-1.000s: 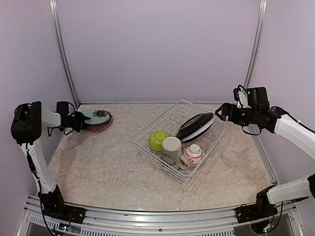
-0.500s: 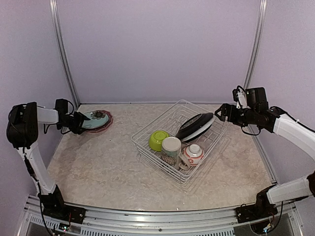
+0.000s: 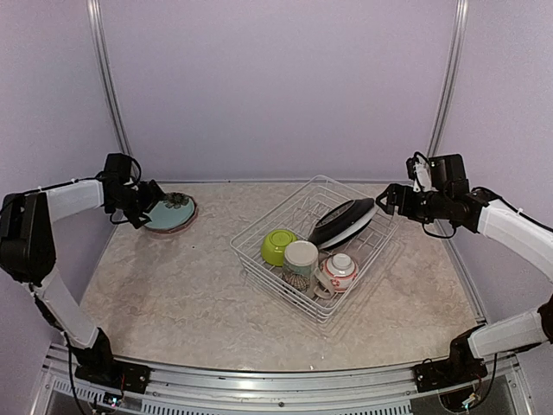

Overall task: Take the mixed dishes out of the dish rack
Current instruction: Place the plate on the plate, then adjust the plate in the dish rack, then grab the plate from the dish rack.

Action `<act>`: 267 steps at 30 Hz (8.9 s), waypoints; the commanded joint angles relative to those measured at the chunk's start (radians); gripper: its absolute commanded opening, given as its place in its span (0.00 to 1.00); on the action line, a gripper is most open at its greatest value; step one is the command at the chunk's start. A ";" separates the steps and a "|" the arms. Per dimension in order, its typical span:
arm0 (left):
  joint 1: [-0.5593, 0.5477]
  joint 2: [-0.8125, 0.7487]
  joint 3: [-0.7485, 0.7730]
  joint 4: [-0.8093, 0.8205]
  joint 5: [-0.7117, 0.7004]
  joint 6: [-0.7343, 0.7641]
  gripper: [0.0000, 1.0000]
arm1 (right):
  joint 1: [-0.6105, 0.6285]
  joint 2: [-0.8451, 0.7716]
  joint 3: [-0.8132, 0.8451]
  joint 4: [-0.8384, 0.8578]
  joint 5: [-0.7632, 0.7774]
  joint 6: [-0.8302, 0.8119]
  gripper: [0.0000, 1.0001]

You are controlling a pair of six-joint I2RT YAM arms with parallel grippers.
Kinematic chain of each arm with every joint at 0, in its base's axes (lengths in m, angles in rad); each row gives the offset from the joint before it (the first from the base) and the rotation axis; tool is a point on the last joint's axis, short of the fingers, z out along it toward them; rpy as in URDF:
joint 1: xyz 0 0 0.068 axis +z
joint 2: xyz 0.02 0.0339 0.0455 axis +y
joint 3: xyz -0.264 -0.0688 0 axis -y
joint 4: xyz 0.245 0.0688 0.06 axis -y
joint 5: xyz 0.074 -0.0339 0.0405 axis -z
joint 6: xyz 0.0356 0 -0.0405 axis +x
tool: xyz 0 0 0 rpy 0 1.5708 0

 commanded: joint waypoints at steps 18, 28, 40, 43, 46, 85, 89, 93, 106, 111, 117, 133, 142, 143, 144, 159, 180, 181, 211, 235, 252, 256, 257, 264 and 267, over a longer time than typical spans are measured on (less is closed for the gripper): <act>-0.578 0.043 0.401 -0.192 -0.315 0.397 0.99 | 0.004 0.031 0.008 0.044 -0.071 0.038 0.91; -0.754 0.192 0.578 -0.225 -0.307 0.499 0.99 | 0.014 0.094 0.084 0.108 -0.142 0.162 0.89; -0.825 0.250 0.655 -0.241 -0.272 0.500 0.99 | 0.033 0.216 0.144 0.134 -0.151 0.192 0.88; -0.827 0.252 0.663 -0.243 -0.254 0.496 0.99 | 0.037 0.233 0.148 0.124 -0.146 0.197 0.88; -0.828 0.255 0.674 -0.244 -0.251 0.498 0.99 | 0.045 0.247 0.155 0.121 -0.139 0.195 0.88; -0.898 0.525 0.988 -0.342 -0.071 0.488 0.99 | 0.106 0.393 0.277 0.197 -0.189 0.255 0.88; -0.923 0.561 1.014 -0.348 -0.096 0.513 0.99 | 0.106 0.398 0.280 0.203 -0.197 0.256 0.88; -0.951 0.599 1.055 -0.371 -0.188 0.555 0.99 | 0.108 0.407 0.287 0.207 -0.205 0.255 0.88; -1.011 0.728 1.171 -0.390 -0.536 0.703 0.72 | 0.108 0.392 0.285 0.197 -0.193 0.244 0.88; -1.030 0.755 1.187 -0.349 -0.616 0.778 0.61 | 0.108 0.391 0.290 0.196 -0.191 0.243 0.89; -1.041 0.796 1.211 -0.331 -0.690 0.861 0.44 | 0.107 0.386 0.296 0.188 -0.183 0.240 0.89; -1.027 0.757 1.134 -0.304 -0.607 0.790 0.26 | 0.003 0.185 0.354 -0.007 0.077 0.160 1.00; -1.018 0.734 1.105 -0.300 -0.585 0.780 0.09 | -0.045 0.000 0.269 -0.116 0.248 0.038 1.00; -1.020 0.730 1.103 -0.300 -0.578 0.782 0.08 | -0.045 -0.019 0.246 -0.112 0.243 0.031 1.00; -1.019 0.730 1.103 -0.300 -0.572 0.784 0.07 | -0.046 -0.039 0.221 -0.101 0.232 0.023 1.00; -1.034 0.675 1.138 -0.332 -0.710 0.755 0.00 | -0.045 -0.085 0.116 -0.084 0.236 0.022 1.00; -1.037 0.545 1.196 -0.331 -0.713 0.710 0.00 | -0.047 -0.064 0.076 -0.053 0.214 0.032 1.00; -1.053 0.543 1.177 -0.289 -0.751 0.769 0.00 | -0.046 -0.063 0.074 -0.053 0.214 0.032 1.00; -1.060 0.666 1.273 -0.504 -0.793 0.805 0.26 | -0.045 -0.061 0.051 -0.036 0.206 0.037 1.00; -0.994 0.670 1.233 -0.549 -0.616 0.714 0.65 | -0.045 -0.032 0.040 -0.016 0.169 0.047 1.00; -1.035 0.592 1.046 -0.307 -0.727 0.872 0.04 | -0.045 -0.017 0.024 -0.001 0.141 0.062 1.00; -1.068 0.593 1.076 -0.298 -0.774 0.909 0.00 | -0.045 -0.017 0.025 -0.001 0.142 0.062 1.00; -1.072 0.592 1.079 -0.299 -0.775 0.908 0.00 | -0.046 -0.019 0.025 0.000 0.141 0.062 1.00; -1.080 0.557 1.076 -0.290 -0.750 0.891 0.00 | -0.045 -0.026 0.020 -0.001 0.144 0.059 1.00; -1.080 0.530 1.057 -0.268 -0.727 0.873 0.00 | -0.045 -0.032 0.018 -0.003 0.145 0.059 1.00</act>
